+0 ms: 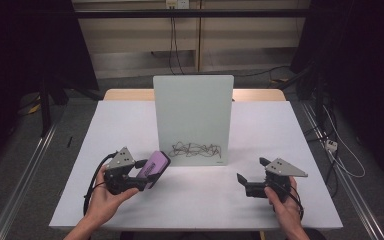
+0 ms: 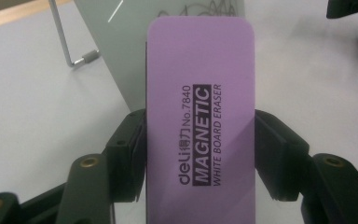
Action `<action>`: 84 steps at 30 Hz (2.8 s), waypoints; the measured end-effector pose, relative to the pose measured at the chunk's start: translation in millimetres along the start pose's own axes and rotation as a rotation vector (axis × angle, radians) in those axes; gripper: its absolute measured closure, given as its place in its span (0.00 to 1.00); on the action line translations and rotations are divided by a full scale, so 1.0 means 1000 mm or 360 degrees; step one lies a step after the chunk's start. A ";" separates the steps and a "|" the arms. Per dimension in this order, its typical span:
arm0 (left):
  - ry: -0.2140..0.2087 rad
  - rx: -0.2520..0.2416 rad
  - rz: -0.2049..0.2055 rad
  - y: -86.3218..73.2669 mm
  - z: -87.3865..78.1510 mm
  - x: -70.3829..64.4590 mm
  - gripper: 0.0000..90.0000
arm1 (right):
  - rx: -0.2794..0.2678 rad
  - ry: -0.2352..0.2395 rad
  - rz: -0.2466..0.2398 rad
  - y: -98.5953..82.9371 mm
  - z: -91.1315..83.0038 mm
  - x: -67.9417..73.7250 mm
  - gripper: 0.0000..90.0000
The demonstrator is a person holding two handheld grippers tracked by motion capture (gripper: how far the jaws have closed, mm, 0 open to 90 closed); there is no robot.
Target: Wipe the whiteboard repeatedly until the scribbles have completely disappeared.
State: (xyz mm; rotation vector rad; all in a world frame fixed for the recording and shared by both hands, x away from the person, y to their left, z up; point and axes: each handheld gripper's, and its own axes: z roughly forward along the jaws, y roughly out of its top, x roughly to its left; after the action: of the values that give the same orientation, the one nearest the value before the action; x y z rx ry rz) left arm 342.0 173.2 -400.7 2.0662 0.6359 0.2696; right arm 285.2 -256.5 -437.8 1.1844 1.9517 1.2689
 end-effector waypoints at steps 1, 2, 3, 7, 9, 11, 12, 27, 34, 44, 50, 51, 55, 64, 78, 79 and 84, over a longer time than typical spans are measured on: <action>-0.0002 -0.0011 0.0009 0.002 0.000 0.000 0.46 | 0.0001 0.0001 -0.0001 0.000 0.000 0.000 0.03; 0.0005 -0.0012 0.0029 0.004 0.001 0.000 0.46 | 0.0000 0.0002 -0.0002 0.000 0.000 0.001 0.03; 0.0015 -0.0013 0.0046 0.006 0.001 0.000 0.46 | 0.0001 0.0002 -0.0002 0.000 0.000 0.001 0.03; 0.0063 -0.0032 0.0067 0.017 0.004 0.000 0.46 | 0.0001 0.0001 0.0002 0.000 0.000 0.000 0.03; 0.0087 -0.0046 0.0101 0.025 0.006 -0.001 0.46 | 0.0002 0.0001 0.0005 0.000 0.000 0.000 0.03; 0.0124 -0.0061 0.0148 0.033 0.010 -0.003 0.46 | 0.0000 0.0003 0.0001 0.000 0.000 0.000 0.03; 0.0122 -0.0070 0.0155 0.036 0.012 -0.004 0.46 | 0.0001 0.0004 0.0002 0.000 0.000 0.001 0.03; 0.0217 -0.0100 0.0212 0.047 0.040 0.000 0.46 | 0.0006 0.0013 0.0006 0.000 0.000 0.000 0.03; 0.0245 -0.0085 0.0257 0.043 0.049 -0.001 0.46 | 0.0016 0.0020 0.0012 -0.001 0.000 0.000 0.03; 0.0276 -0.0067 0.0279 0.038 0.056 -0.003 0.46 | 0.0022 -0.0004 0.0010 0.000 0.001 0.000 0.03; 0.0302 -0.0017 0.0309 0.036 0.060 -0.005 0.46 | 0.0021 0.0004 0.0010 0.000 0.001 0.000 0.03; 0.0301 -0.0013 0.0308 0.036 0.061 -0.005 0.46 | 0.0022 0.0002 0.0011 0.000 0.001 0.000 0.03; 0.0306 -0.0004 0.0315 0.034 0.062 -0.006 0.46 | 0.0022 0.0005 0.0008 0.000 0.001 0.000 0.03; 0.0305 -0.0005 0.0312 0.033 0.064 -0.006 0.46 | 0.0026 0.0013 0.0007 0.000 0.001 0.000 0.03; 0.0279 0.0032 0.0290 0.033 0.069 -0.009 0.46 | 0.0026 0.0013 -0.0002 0.000 0.001 0.001 0.03; 0.0280 0.0042 0.0295 0.033 0.070 -0.009 0.46 | 0.0024 0.0014 -0.0004 0.000 0.001 0.001 0.03; 0.0270 0.0049 0.0283 0.035 0.072 -0.011 0.46 | 0.0040 0.0025 -0.0003 -0.001 0.002 0.002 0.03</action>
State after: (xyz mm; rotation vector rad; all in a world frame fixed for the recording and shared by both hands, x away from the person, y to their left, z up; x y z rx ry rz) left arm 374.9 100.0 -410.8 2.1480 0.5604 0.5450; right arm 285.6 -254.4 -439.0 1.1876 1.9849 1.2599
